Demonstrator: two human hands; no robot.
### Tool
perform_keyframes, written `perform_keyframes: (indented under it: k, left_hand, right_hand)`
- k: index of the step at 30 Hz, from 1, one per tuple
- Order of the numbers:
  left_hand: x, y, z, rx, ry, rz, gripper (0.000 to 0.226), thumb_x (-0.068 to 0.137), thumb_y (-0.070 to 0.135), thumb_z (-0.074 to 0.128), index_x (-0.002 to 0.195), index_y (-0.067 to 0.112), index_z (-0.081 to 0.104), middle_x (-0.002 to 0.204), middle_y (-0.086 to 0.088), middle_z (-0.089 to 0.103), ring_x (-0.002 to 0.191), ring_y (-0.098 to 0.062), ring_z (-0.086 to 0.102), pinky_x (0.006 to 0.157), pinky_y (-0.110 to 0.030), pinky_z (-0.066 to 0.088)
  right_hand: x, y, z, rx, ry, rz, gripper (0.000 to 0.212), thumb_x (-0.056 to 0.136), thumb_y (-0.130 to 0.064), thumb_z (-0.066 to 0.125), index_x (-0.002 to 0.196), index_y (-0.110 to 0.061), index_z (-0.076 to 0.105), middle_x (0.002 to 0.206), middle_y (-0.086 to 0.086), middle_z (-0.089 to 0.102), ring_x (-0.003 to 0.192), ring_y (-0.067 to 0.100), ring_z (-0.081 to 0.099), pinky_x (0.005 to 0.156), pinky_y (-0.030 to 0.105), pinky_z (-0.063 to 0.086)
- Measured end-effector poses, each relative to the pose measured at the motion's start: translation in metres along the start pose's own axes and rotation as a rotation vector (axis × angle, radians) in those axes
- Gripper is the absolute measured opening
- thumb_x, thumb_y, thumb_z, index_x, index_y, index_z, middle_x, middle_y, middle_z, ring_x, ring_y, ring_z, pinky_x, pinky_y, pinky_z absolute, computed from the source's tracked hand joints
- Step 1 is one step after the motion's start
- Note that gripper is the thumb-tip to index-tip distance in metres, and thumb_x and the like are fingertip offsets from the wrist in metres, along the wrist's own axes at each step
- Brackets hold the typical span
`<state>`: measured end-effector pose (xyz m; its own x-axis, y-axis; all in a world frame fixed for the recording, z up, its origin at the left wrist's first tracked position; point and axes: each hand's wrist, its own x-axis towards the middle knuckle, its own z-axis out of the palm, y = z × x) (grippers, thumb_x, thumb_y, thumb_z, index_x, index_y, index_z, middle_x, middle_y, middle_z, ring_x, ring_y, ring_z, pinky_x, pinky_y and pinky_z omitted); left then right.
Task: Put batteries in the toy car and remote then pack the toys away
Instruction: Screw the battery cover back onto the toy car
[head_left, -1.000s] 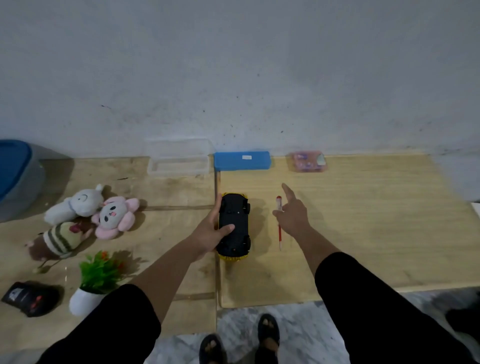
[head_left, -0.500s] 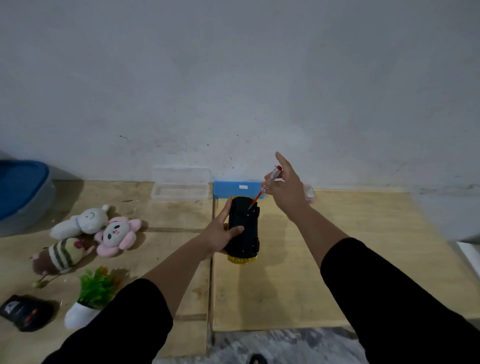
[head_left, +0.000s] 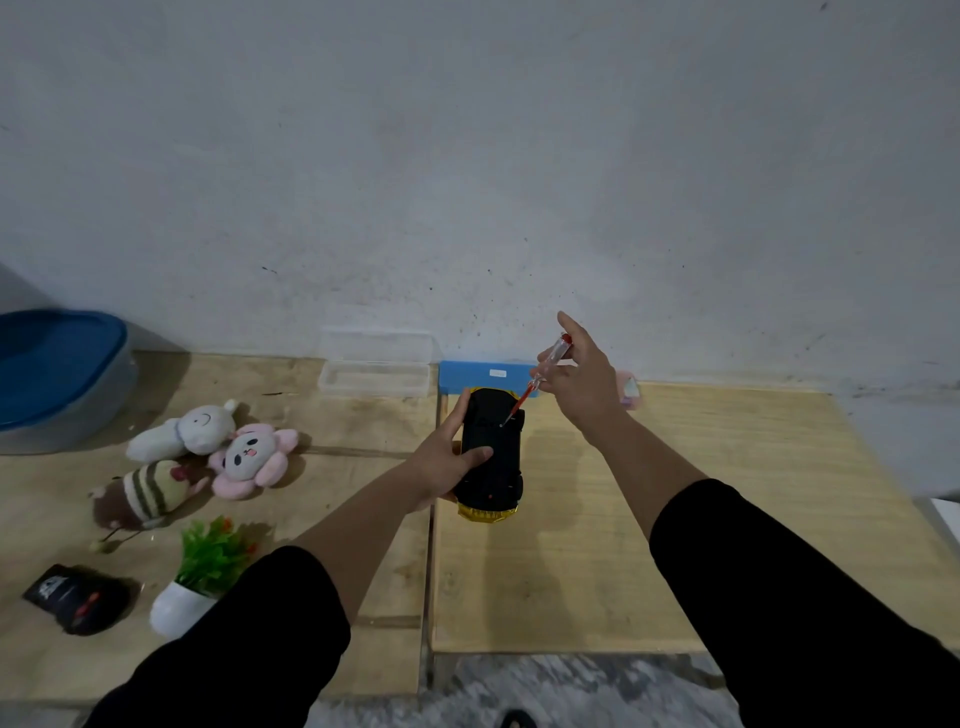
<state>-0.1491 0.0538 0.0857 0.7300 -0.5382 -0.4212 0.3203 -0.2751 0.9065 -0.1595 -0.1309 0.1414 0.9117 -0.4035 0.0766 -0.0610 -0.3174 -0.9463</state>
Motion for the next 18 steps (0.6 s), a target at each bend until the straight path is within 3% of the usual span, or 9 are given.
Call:
perform_keyframes:
  k: [4, 8, 12, 18]
  left_hand:
    - [-0.0021, -0.0006, 0.001, 0.003, -0.003, 0.001, 0.086, 0.092, 0.017, 0.059, 0.142, 0.057, 0.001, 0.136, -0.01, 0.051, 0.111, -0.03, 0.06, 0.08, -0.048, 0.056]
    - [-0.0036, -0.0003, 0.0025, 0.01, -0.003, -0.003, 0.087, 0.093, 0.017, 0.059, 0.143, 0.056, 0.0, 0.129, -0.011, 0.056, 0.108, -0.03, 0.061, 0.082, -0.051, 0.055]
    - [-0.0049, 0.0011, 0.0028, 0.014, -0.002, -0.008, 0.087, 0.093, 0.017, 0.059, 0.142, 0.057, 0.0, 0.134, -0.011, 0.052, 0.11, -0.03, 0.06, 0.081, -0.05, 0.056]
    - [-0.0062, 0.0008, 0.0036, -0.005, 0.003, -0.013, 0.086, 0.093, 0.016, 0.058, 0.142, 0.057, 0.001, 0.133, -0.01, 0.054, 0.109, -0.03, 0.061, 0.081, -0.049, 0.056]
  right_hand:
    - [-0.0015, -0.0037, -0.0008, 0.003, 0.003, 0.0, 0.067, 0.084, 0.007, 0.059, 0.142, -0.018, 0.035, 0.086, -0.005, 0.054, 0.096, 0.021, 0.059, 0.083, 0.03, 0.055]
    - [-0.0027, -0.0048, -0.0001, -0.008, 0.004, 0.009, 0.067, 0.085, 0.007, 0.059, 0.142, -0.02, 0.036, 0.092, 0.0, 0.055, 0.09, 0.015, 0.06, 0.071, 0.019, 0.055]
    - [-0.0048, -0.0067, -0.0001, -0.023, 0.0, 0.002, 0.065, 0.086, 0.006, 0.058, 0.142, -0.02, 0.036, 0.099, 0.005, 0.055, 0.09, 0.015, 0.06, 0.072, 0.019, 0.055]
    - [-0.007, -0.0094, 0.0004, -0.056, -0.018, -0.01, 0.063, 0.086, 0.004, 0.059, 0.14, -0.022, 0.039, 0.09, -0.003, 0.055, 0.098, 0.023, 0.062, 0.087, 0.037, 0.056]
